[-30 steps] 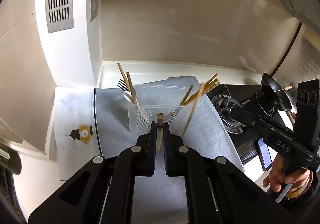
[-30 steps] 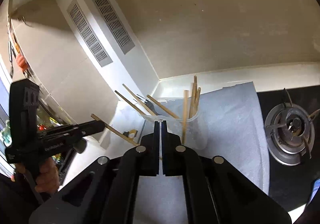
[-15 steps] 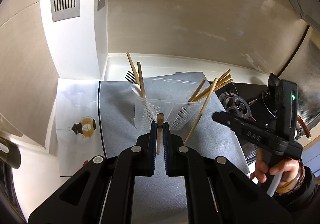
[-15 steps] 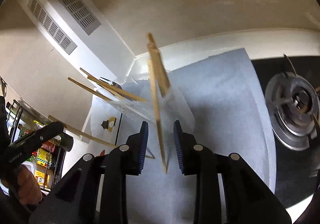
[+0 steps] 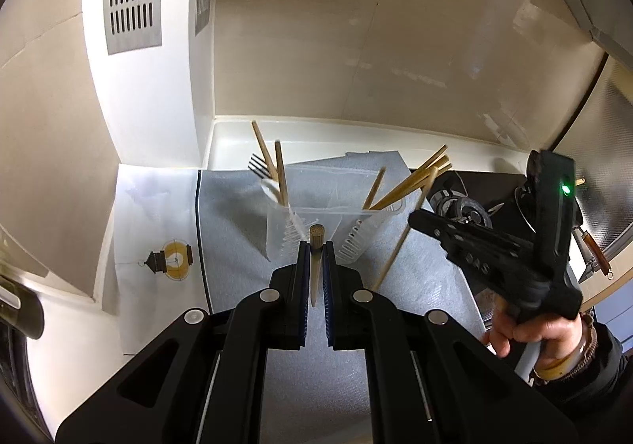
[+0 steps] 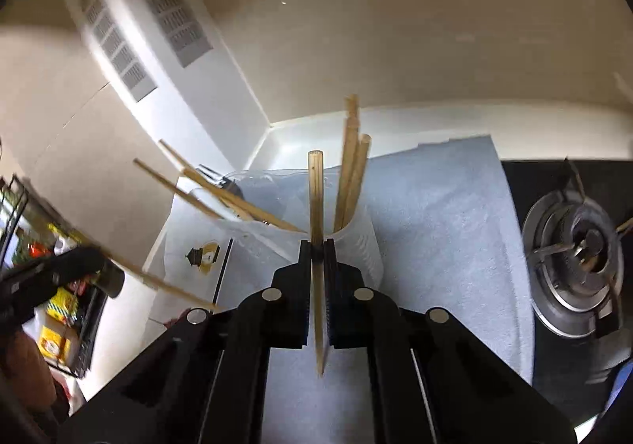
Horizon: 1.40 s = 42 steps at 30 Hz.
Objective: Organize utensils
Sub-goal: 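Push the chopsticks down into the caddy and open both tools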
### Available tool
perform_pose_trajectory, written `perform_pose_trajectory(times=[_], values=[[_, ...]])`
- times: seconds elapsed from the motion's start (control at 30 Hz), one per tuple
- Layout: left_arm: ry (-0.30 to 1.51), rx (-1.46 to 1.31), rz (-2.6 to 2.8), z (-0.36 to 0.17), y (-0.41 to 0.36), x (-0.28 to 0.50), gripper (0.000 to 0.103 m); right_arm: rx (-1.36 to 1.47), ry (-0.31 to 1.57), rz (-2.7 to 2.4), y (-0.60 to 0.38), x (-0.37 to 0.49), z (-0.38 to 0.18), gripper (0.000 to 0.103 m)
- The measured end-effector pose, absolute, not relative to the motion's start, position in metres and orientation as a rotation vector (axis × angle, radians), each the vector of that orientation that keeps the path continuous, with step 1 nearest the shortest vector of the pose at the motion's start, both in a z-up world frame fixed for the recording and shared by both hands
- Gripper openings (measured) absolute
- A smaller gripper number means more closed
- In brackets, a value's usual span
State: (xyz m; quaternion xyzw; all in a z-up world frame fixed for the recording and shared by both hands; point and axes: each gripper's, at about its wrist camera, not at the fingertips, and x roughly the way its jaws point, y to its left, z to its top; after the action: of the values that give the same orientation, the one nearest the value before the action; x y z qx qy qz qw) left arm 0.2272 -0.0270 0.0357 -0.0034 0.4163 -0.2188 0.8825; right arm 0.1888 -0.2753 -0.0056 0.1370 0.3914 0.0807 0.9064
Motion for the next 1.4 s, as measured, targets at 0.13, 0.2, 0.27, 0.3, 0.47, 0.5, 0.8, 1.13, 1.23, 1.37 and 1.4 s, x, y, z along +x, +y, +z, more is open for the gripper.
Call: perform_pose_trajectory(times=[0.13,0.2,0.27,0.3,0.47,0.5,0.8,1.13,1.23,1.37,1.4], values=[[0.832,-0.001,-0.465,0.048,-0.027,0.225,0.006,0.288,0.753,0.172,-0.279,0.175,0.016,0.007],[0.812,0.008,-0.471,0.059,-0.028,0.223,0.006,0.289,0.717,0.169,-0.282,0.170,0.031,0.007],[0.783,0.023,-0.470,0.071,-0.028,0.222,0.006,0.282,0.666,0.171,-0.284,0.165,0.051,0.007],[0.768,0.027,-0.471,0.077,-0.027,0.222,0.006,0.271,0.635,0.170,-0.285,0.163,0.061,0.007],[0.646,0.036,-0.477,0.127,-0.021,0.215,0.006,0.236,0.529,0.154,-0.286,0.156,0.104,0.007],[0.619,0.033,-0.483,0.137,-0.020,0.214,0.006,0.226,0.506,0.148,-0.286,0.156,0.112,0.007],[0.474,0.053,-0.491,0.168,-0.037,0.218,0.006,0.147,0.381,0.112,-0.273,0.171,0.135,0.007],[0.490,0.043,-0.496,0.164,-0.058,0.256,0.006,0.135,0.393,0.097,-0.273,0.198,0.125,0.007],[0.465,0.048,-0.488,0.164,-0.063,0.263,0.006,0.137,0.397,0.097,-0.273,0.203,0.121,0.007],[0.487,0.048,-0.479,0.148,-0.069,0.280,0.006,0.136,0.422,0.106,-0.273,0.205,0.110,0.007],[0.508,0.047,-0.478,0.139,-0.071,0.285,0.006,0.133,0.426,0.107,-0.271,0.206,0.107,0.007]])
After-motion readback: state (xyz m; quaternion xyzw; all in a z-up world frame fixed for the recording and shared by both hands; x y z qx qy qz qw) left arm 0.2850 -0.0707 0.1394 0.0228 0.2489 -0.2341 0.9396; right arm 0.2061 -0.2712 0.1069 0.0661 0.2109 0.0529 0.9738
